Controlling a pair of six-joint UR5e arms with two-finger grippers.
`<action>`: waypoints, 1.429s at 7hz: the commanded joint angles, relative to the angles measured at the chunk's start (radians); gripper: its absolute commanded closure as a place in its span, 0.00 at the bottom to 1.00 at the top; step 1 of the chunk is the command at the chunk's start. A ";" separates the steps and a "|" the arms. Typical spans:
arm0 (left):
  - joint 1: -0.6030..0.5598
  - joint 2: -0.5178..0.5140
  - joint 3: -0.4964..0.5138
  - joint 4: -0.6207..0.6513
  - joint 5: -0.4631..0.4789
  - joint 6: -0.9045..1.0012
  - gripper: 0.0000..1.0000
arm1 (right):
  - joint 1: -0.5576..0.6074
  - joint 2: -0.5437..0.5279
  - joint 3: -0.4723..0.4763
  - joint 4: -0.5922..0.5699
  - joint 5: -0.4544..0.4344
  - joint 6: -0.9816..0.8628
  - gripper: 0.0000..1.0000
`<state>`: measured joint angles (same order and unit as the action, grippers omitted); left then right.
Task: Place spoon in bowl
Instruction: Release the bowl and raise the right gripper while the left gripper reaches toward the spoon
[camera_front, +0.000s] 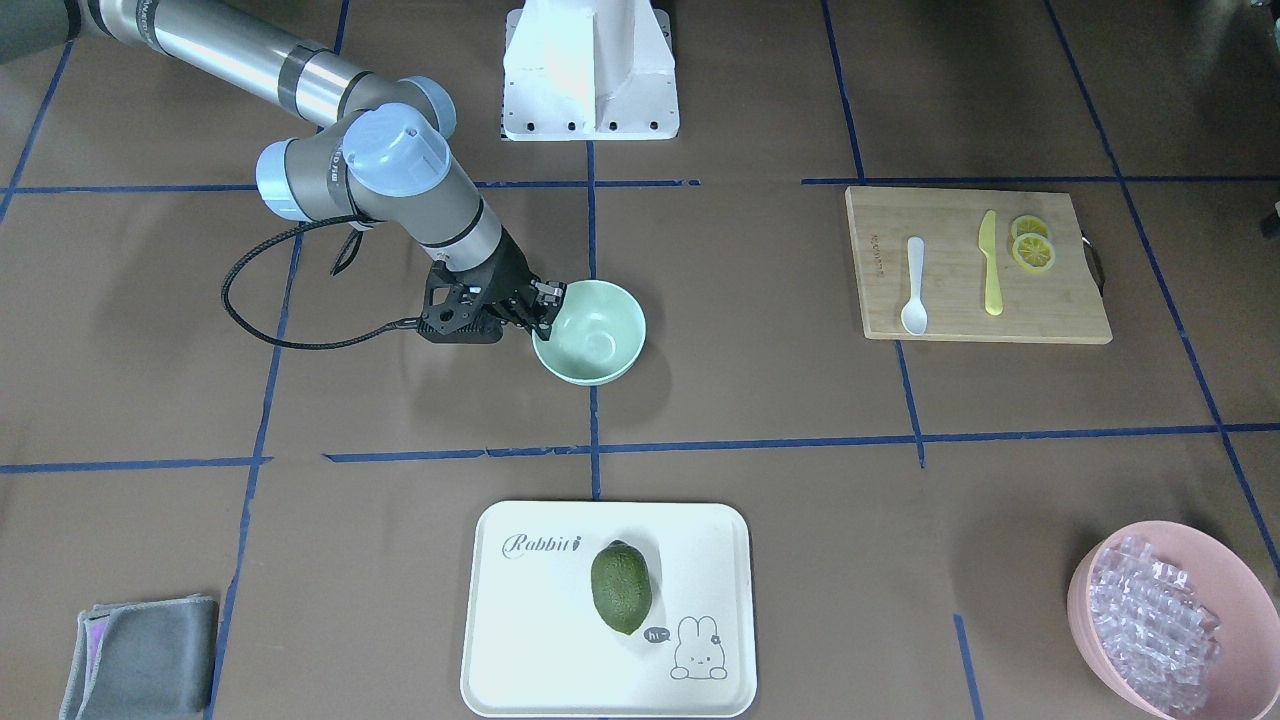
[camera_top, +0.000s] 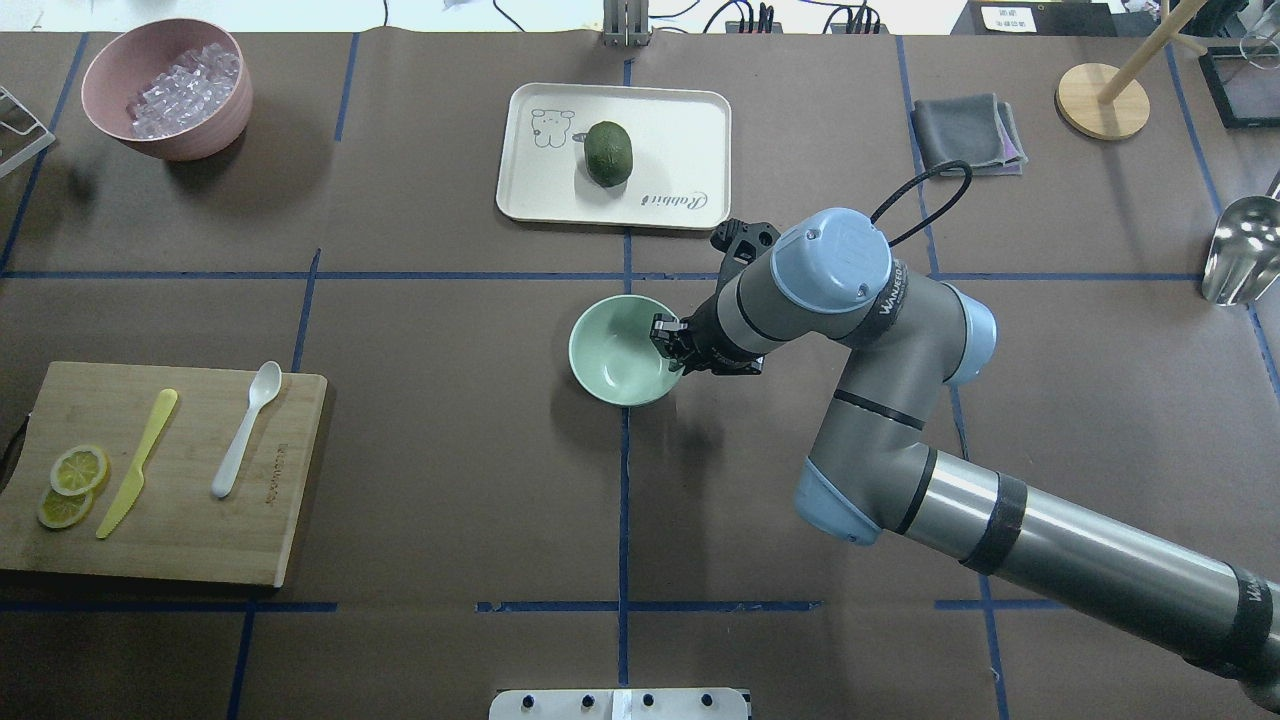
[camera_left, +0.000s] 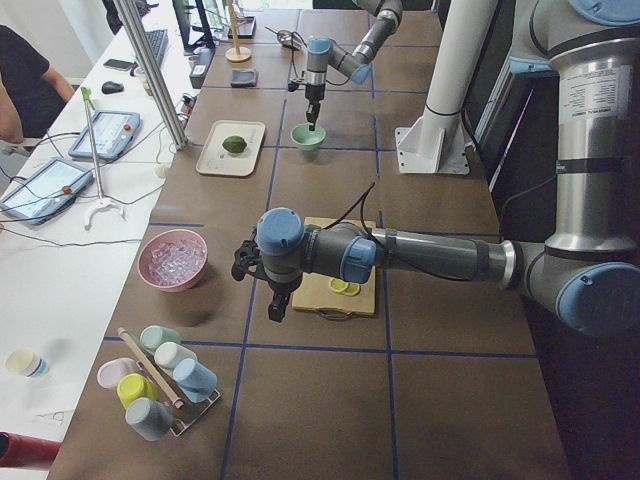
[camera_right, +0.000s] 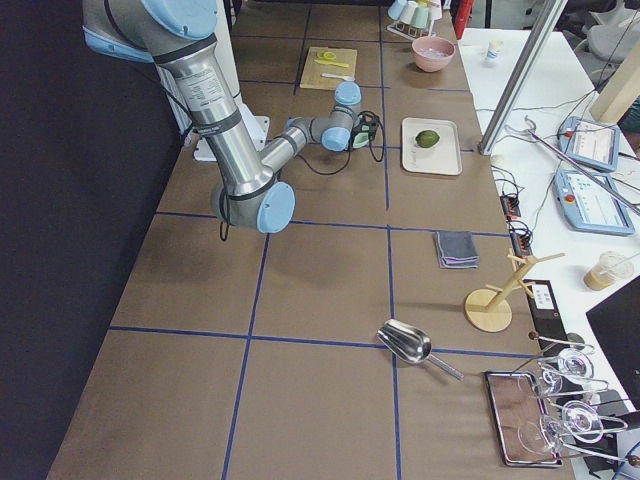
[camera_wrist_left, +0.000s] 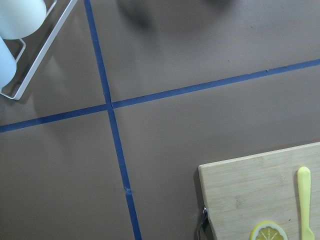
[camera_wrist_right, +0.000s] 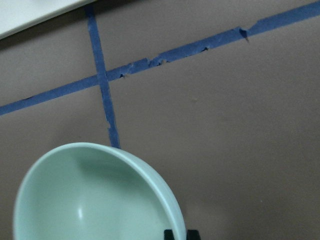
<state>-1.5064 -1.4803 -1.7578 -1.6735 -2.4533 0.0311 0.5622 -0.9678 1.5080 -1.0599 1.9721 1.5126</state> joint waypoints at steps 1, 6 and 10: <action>0.000 0.000 0.001 0.001 -0.001 -0.002 0.00 | -0.001 0.023 0.012 -0.085 0.004 0.000 0.23; 0.420 -0.074 -0.025 -0.421 -0.013 -0.662 0.00 | 0.544 -0.170 0.294 -0.239 0.561 -0.165 0.01; 0.728 -0.101 -0.077 -0.426 0.353 -0.735 0.01 | 0.692 -0.365 0.302 -0.245 0.513 -0.553 0.01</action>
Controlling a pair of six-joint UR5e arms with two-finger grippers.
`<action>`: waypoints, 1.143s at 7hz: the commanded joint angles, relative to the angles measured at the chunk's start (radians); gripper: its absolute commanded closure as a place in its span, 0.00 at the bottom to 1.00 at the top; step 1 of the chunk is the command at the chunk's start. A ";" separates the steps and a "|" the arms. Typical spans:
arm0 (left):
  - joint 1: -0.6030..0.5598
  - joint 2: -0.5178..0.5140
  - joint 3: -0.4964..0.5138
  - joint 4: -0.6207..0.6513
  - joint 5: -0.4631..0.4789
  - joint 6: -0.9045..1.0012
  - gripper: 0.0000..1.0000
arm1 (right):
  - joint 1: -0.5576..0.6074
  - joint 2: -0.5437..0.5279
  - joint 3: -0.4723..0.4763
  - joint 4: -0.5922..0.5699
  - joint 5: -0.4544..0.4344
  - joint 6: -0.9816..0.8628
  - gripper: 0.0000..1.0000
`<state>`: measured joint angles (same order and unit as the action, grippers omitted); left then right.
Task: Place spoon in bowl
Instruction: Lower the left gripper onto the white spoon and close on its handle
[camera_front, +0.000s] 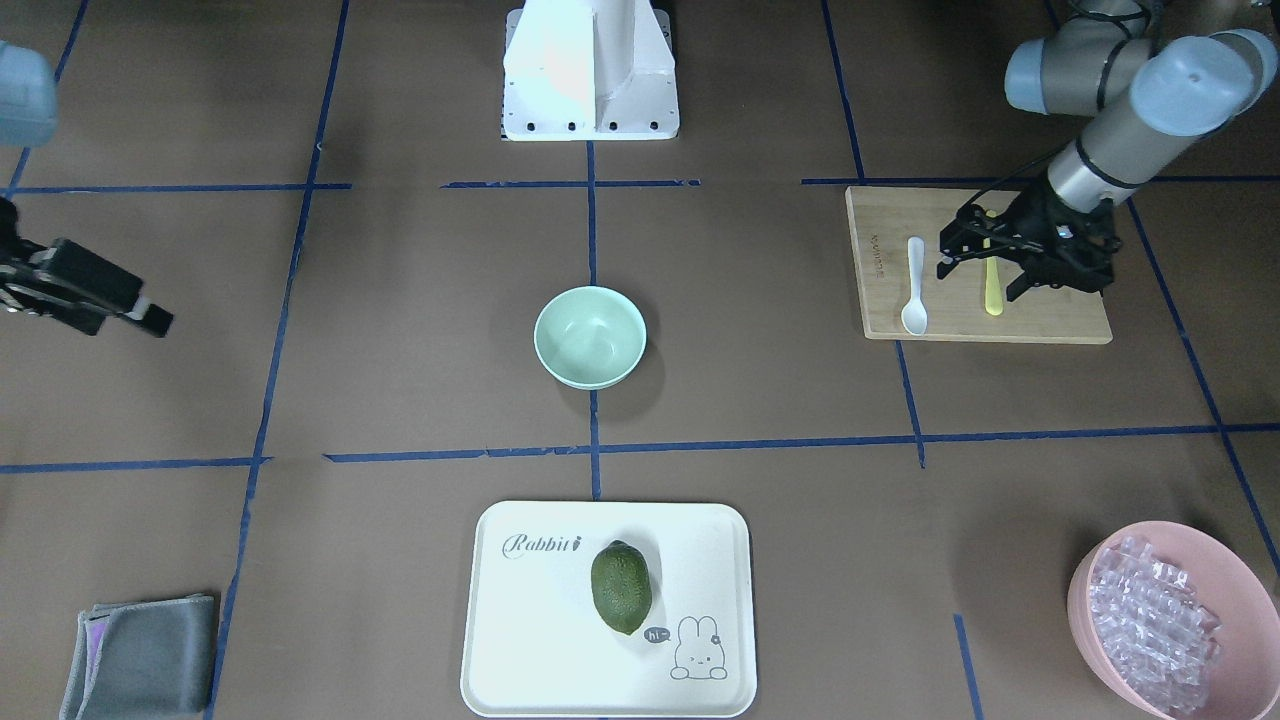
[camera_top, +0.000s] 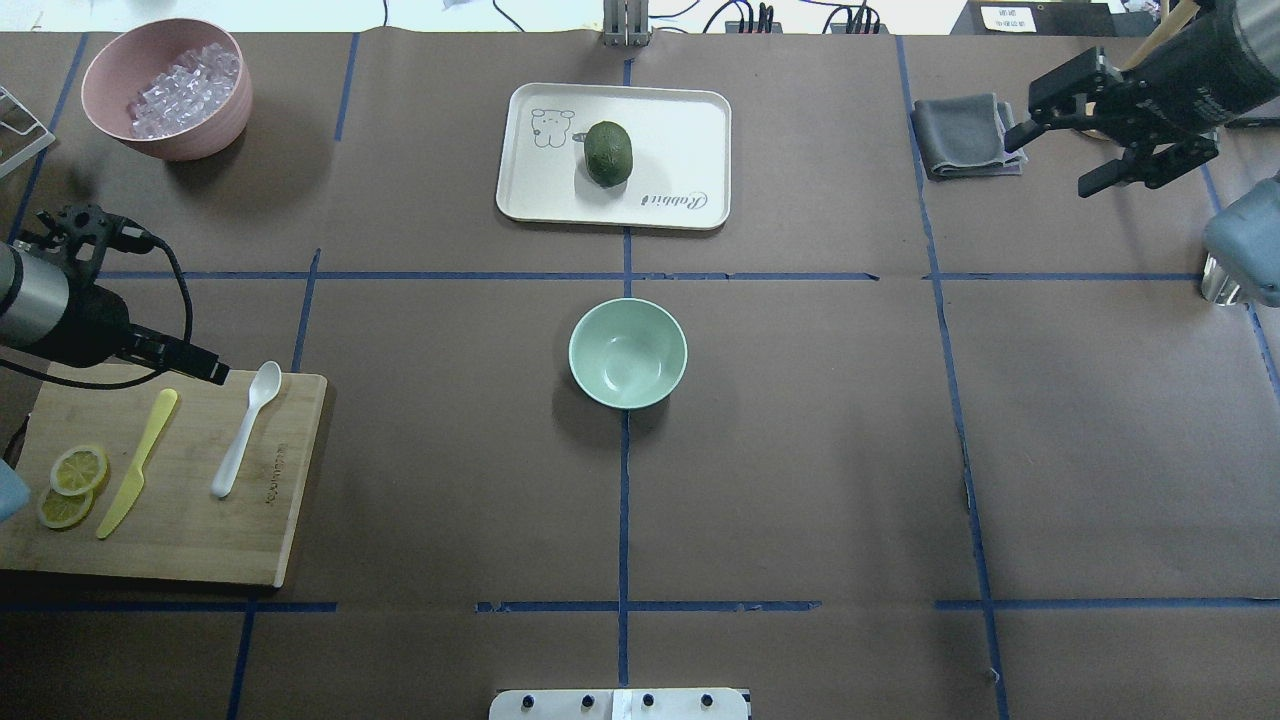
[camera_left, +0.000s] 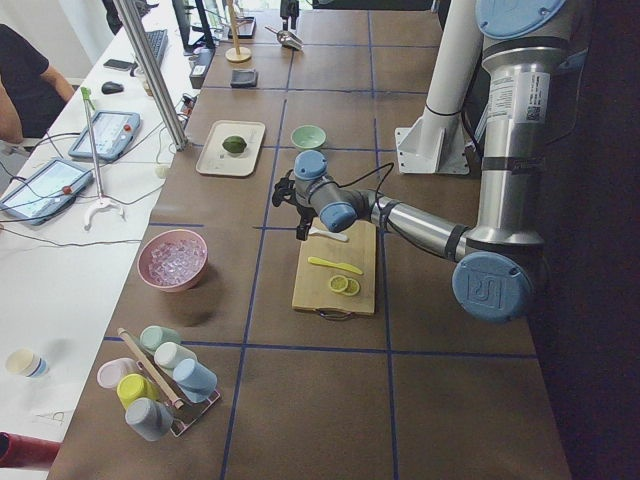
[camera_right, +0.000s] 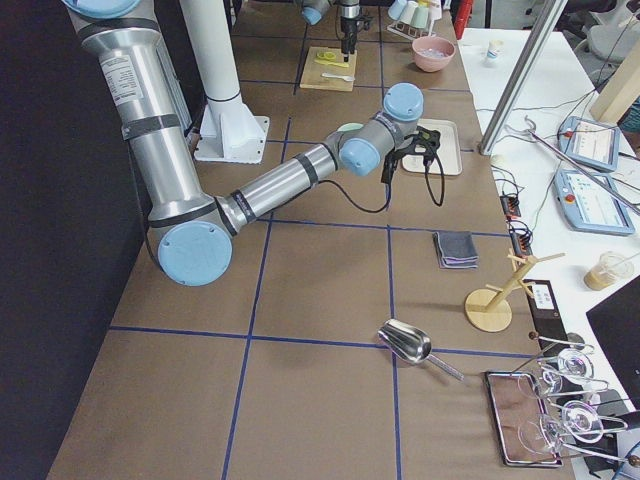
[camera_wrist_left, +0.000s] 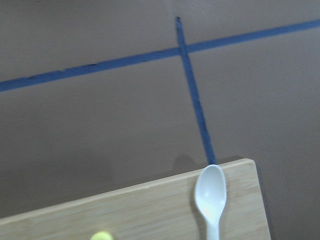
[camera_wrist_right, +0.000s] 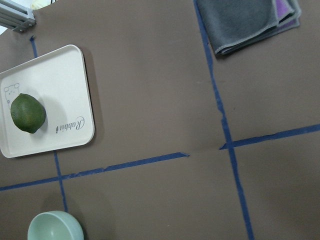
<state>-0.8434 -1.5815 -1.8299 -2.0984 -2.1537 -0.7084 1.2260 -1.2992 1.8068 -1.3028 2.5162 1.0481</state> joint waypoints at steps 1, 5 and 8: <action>0.078 0.004 0.001 0.000 0.090 0.007 0.01 | 0.006 -0.046 0.009 -0.003 -0.115 -0.097 0.01; 0.118 -0.003 0.020 0.005 0.112 0.020 0.05 | -0.031 -0.075 0.009 -0.006 -0.155 -0.181 0.01; 0.119 -0.005 0.035 0.006 0.110 0.020 0.14 | -0.033 -0.078 0.012 -0.006 -0.155 -0.180 0.01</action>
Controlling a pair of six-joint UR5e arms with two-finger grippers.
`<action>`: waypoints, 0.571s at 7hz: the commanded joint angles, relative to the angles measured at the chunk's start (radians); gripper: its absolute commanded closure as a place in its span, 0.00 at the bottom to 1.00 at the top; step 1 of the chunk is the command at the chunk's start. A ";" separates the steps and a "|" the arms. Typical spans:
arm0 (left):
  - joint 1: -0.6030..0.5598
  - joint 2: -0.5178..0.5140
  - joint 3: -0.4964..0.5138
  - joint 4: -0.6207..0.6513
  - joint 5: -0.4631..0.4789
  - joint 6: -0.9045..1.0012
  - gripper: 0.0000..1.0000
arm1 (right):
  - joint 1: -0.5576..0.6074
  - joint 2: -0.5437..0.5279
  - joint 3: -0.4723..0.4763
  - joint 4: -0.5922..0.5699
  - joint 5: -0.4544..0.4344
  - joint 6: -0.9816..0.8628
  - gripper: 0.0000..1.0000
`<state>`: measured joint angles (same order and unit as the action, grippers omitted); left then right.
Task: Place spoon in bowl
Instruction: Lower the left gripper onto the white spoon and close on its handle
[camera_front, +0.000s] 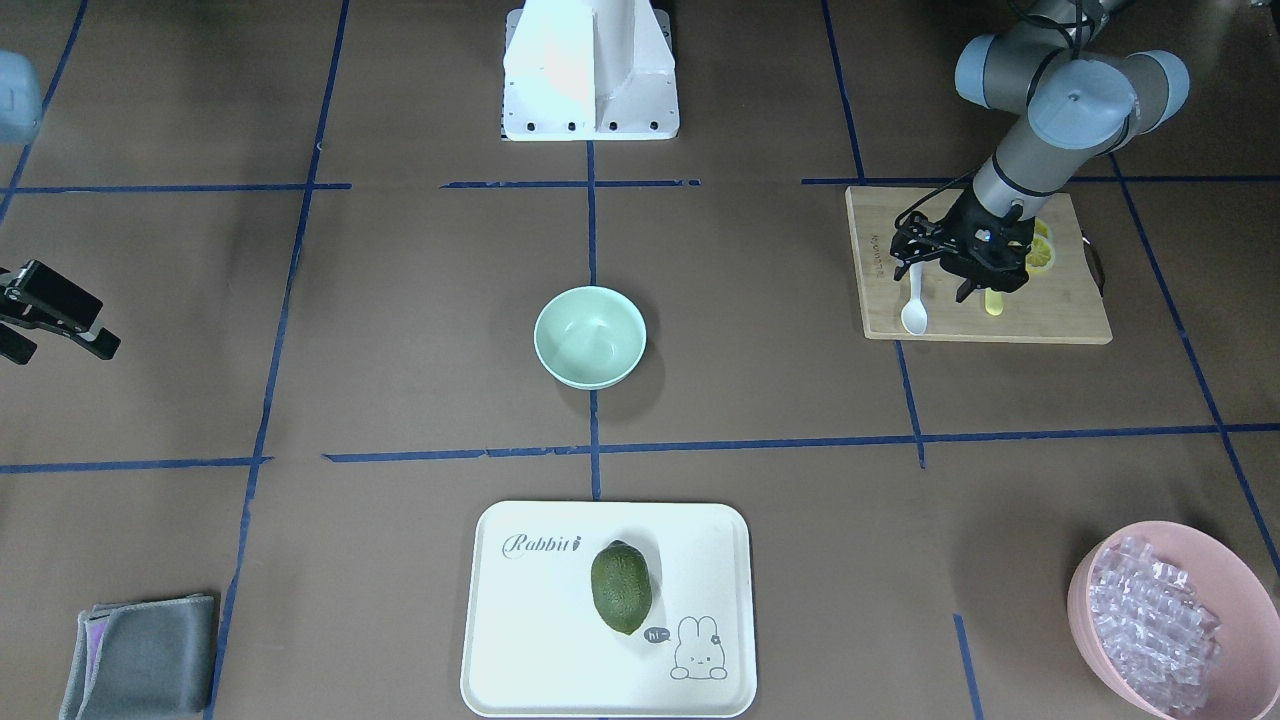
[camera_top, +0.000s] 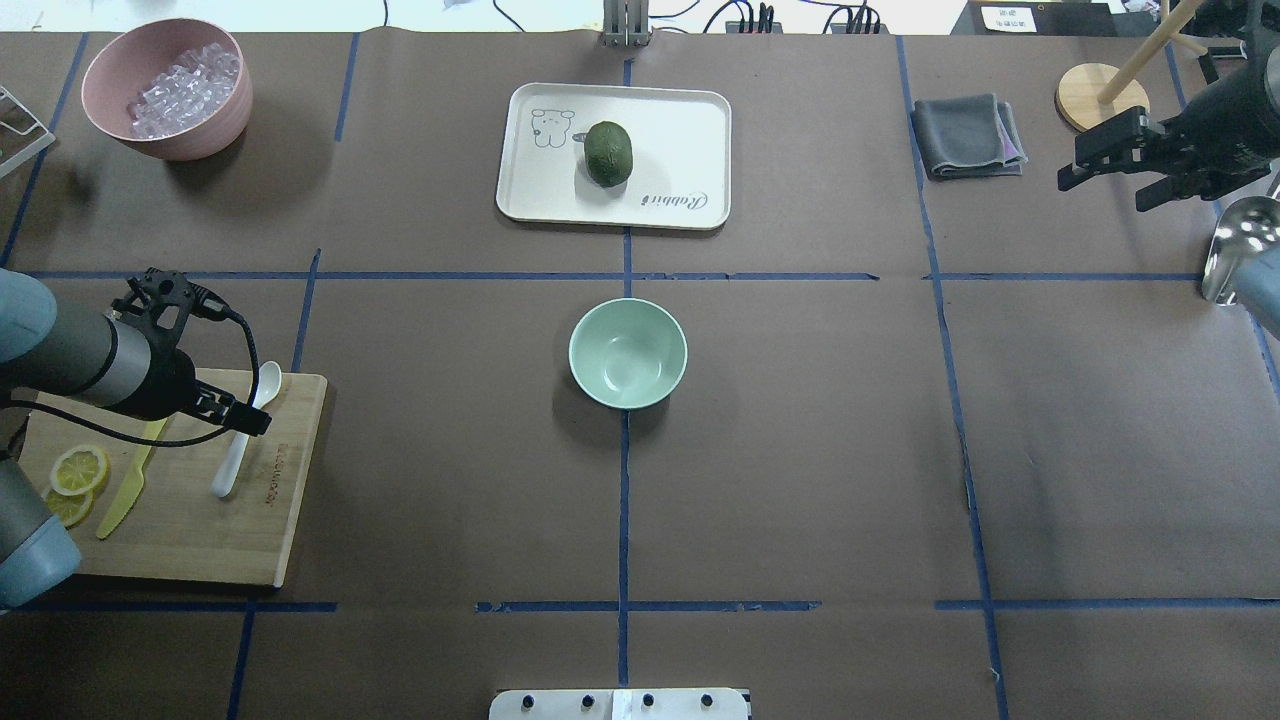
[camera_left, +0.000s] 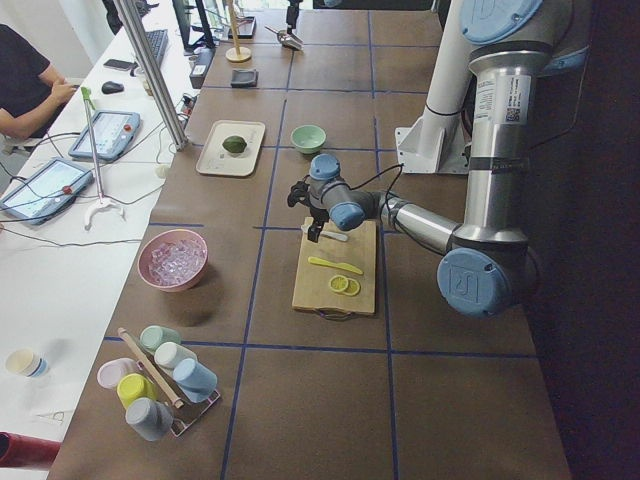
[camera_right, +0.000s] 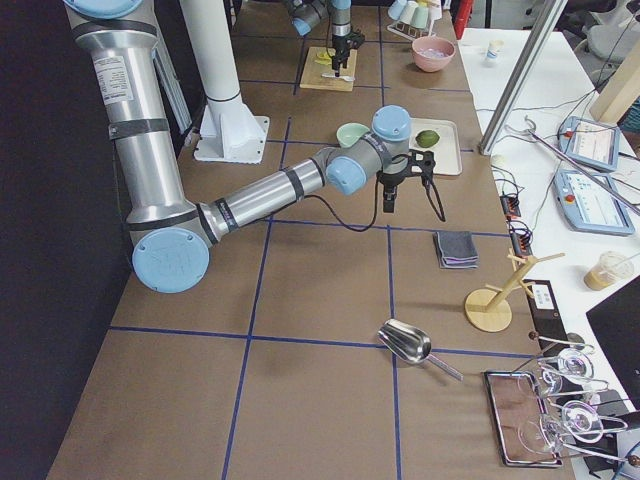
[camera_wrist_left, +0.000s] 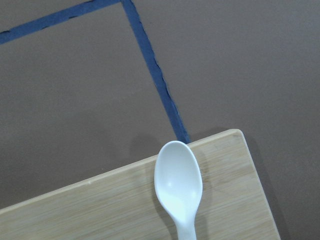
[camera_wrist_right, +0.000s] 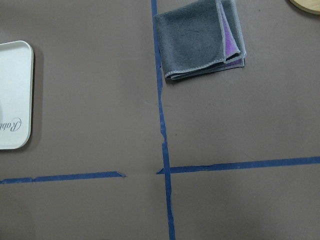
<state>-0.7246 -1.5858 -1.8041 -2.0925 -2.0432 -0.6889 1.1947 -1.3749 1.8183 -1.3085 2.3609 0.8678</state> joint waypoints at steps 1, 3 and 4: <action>0.010 -0.005 0.018 0.000 0.000 0.000 0.14 | -0.001 -0.004 0.001 0.000 0.000 0.000 0.01; 0.020 -0.013 0.017 -0.001 0.000 0.000 0.21 | -0.003 -0.003 0.001 0.000 0.000 0.002 0.01; 0.022 -0.016 0.017 -0.001 0.000 0.000 0.27 | -0.003 -0.003 0.001 0.000 0.000 0.002 0.01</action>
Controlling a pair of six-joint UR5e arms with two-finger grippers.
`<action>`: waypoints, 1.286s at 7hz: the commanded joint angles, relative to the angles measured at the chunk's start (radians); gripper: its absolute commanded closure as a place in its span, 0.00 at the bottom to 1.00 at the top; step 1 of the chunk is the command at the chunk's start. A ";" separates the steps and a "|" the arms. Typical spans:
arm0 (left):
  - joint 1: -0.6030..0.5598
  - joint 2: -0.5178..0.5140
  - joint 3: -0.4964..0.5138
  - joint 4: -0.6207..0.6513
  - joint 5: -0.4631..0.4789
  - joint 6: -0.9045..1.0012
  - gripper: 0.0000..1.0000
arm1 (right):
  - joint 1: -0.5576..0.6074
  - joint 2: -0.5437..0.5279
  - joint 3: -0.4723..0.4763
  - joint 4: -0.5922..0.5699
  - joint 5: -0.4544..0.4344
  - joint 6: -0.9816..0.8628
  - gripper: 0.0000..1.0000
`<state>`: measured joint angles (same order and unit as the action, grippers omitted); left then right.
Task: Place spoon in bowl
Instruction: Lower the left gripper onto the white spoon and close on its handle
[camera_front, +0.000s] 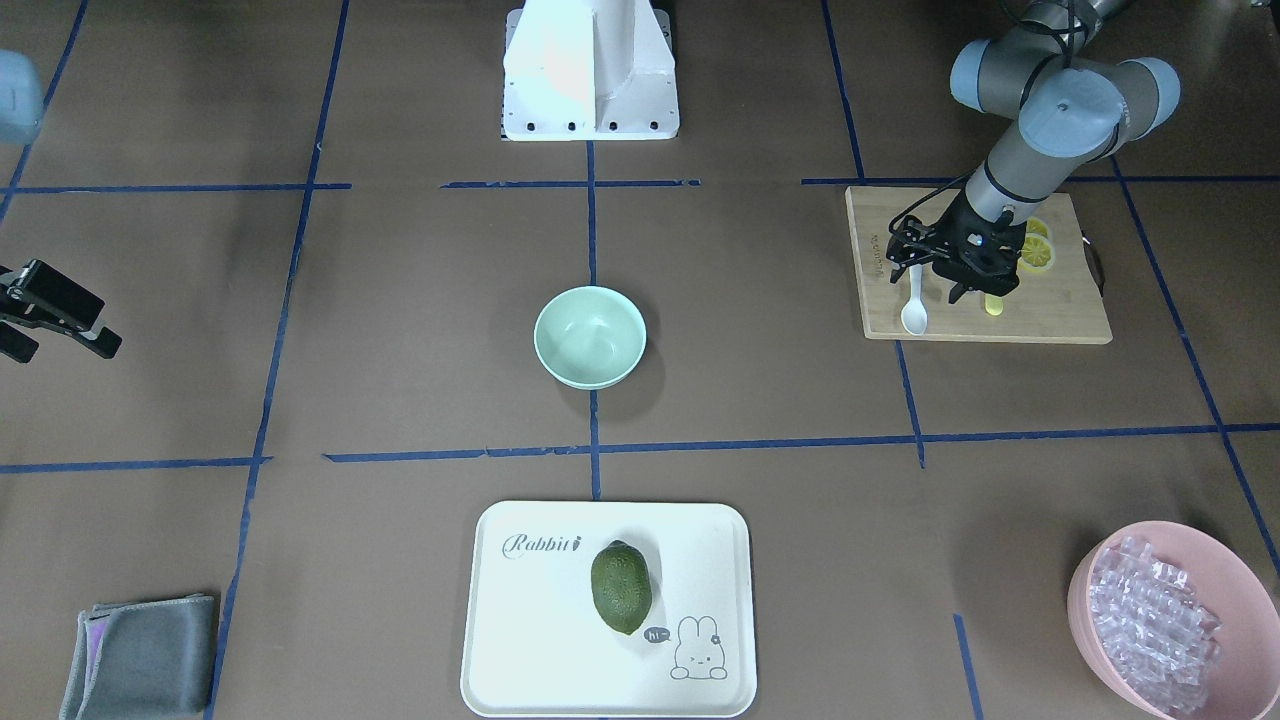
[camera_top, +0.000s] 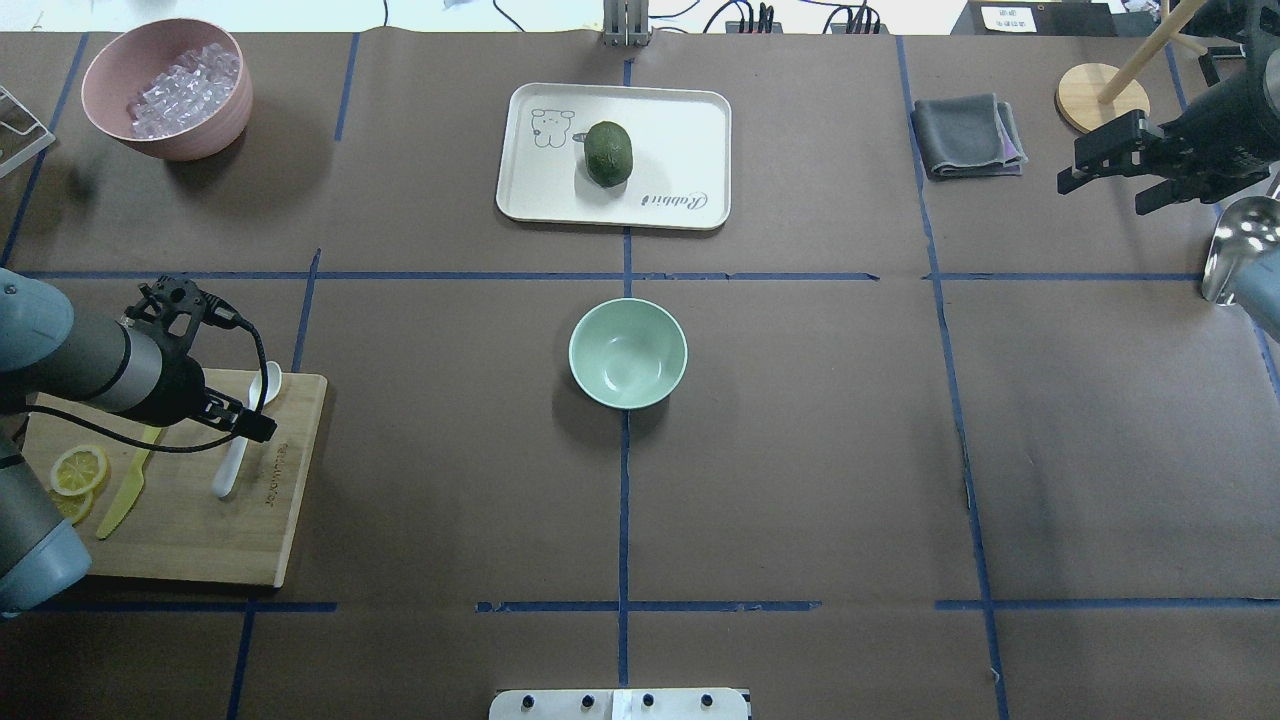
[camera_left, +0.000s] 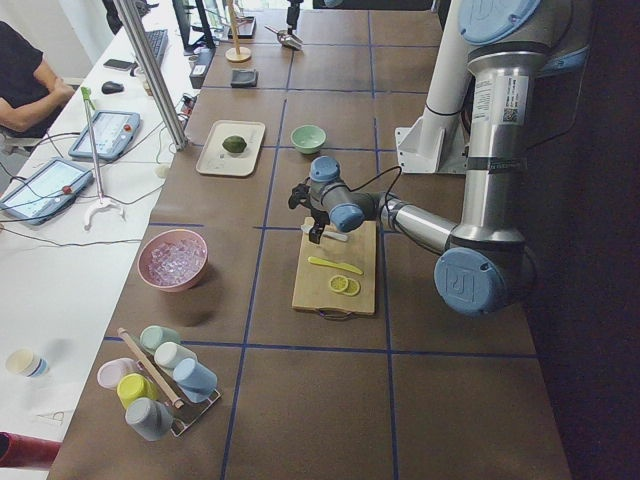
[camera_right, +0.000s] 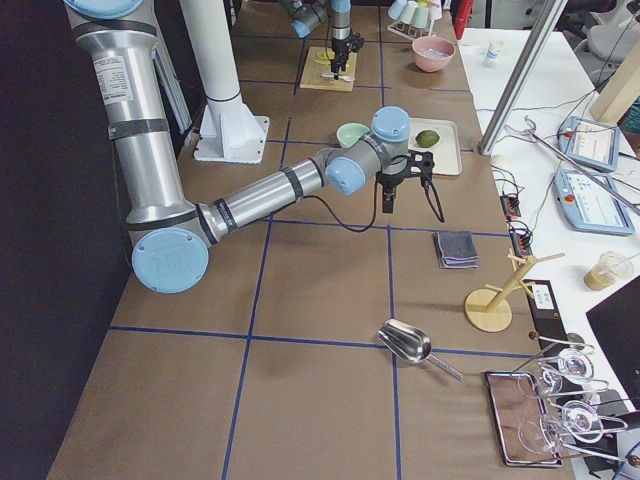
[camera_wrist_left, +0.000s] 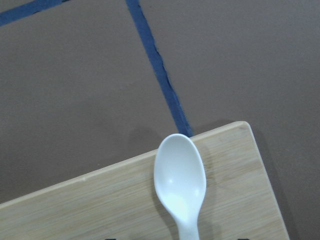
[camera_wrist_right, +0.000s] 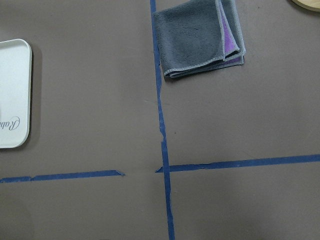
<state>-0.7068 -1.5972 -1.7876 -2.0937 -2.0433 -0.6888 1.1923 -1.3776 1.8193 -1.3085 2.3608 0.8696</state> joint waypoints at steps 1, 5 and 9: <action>0.010 -0.004 0.001 0.000 0.000 0.000 0.31 | 0.000 0.002 0.000 0.000 0.000 0.000 0.01; 0.010 -0.001 0.001 0.000 0.000 -0.002 0.92 | 0.000 -0.001 0.000 0.000 0.000 0.000 0.01; 0.015 -0.143 -0.036 0.004 -0.008 -0.143 1.00 | 0.000 0.000 0.000 0.000 0.000 0.000 0.01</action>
<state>-0.6951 -1.6642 -1.8189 -2.0923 -2.0504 -0.7549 1.1919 -1.3777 1.8193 -1.3085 2.3608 0.8691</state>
